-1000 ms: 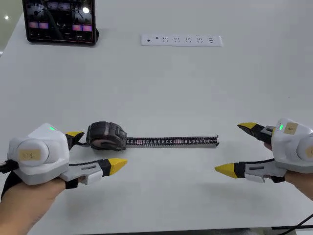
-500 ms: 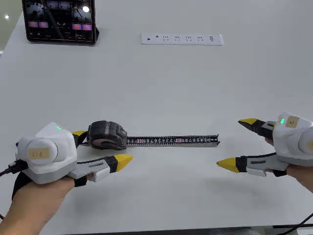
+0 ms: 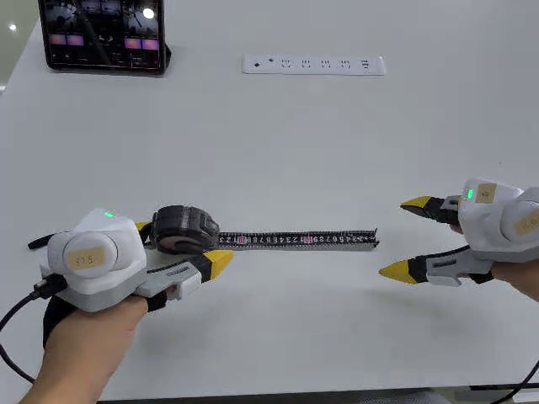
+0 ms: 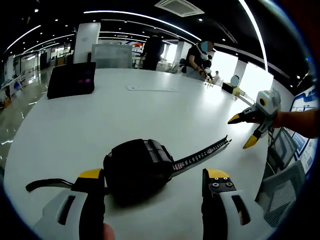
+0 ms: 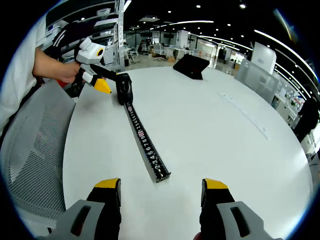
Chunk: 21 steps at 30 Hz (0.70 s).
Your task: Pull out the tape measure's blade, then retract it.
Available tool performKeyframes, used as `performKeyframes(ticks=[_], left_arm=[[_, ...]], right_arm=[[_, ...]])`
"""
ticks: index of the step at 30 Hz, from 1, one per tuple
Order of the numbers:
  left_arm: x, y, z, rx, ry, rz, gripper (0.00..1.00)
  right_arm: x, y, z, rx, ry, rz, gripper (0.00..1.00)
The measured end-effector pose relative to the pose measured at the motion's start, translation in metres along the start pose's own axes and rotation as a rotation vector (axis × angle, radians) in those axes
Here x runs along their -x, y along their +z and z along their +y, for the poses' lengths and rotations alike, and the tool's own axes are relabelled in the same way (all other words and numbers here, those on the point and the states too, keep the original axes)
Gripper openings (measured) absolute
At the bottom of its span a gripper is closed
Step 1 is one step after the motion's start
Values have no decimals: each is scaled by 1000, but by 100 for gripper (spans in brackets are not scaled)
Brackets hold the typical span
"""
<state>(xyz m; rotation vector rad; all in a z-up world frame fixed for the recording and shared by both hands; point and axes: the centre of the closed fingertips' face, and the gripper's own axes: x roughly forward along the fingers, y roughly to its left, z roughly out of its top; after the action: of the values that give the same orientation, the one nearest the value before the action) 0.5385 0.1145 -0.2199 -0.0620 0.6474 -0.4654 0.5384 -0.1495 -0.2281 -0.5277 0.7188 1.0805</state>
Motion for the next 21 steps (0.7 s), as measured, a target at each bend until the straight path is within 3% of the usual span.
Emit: performKeyframes(ticks=[8,21], left_arm=[[-3,1,1,9,43,3,76],[-11,0,7,23,115,4,76]], right_arm=[[-8,-5,-3,99,67,87,57],[-18,-10,-1,139,170,168,39]])
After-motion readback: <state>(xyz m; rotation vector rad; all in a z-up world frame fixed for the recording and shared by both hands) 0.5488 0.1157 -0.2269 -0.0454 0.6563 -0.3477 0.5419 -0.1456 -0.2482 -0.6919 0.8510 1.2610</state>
